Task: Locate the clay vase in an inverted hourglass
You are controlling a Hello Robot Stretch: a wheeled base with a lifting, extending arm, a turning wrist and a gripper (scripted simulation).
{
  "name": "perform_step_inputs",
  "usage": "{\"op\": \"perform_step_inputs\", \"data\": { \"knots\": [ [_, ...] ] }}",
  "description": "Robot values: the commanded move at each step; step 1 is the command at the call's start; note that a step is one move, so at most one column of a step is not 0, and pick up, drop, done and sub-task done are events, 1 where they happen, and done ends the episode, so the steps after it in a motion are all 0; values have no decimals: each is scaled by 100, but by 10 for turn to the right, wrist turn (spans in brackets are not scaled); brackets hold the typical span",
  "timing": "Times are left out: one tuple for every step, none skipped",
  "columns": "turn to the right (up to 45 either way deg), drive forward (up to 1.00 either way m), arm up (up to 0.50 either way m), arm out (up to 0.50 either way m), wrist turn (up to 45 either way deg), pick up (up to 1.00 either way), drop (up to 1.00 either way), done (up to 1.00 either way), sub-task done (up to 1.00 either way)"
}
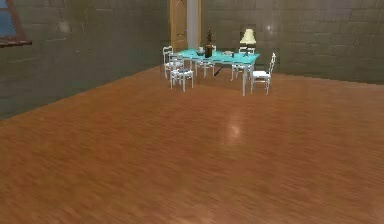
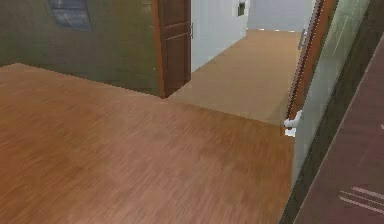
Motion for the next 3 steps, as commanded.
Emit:
{"op": "perform_step_inputs", "data": {
  "knots": [
    [-150, 0, 0, 0, 0, 0, 0, 0, 0],
    [0, 100, 0, 0, 0, 0, 0, 0, 0],
    [0, 100, 0, 0, 0, 0, 0, 0, 0]
  ]
}}
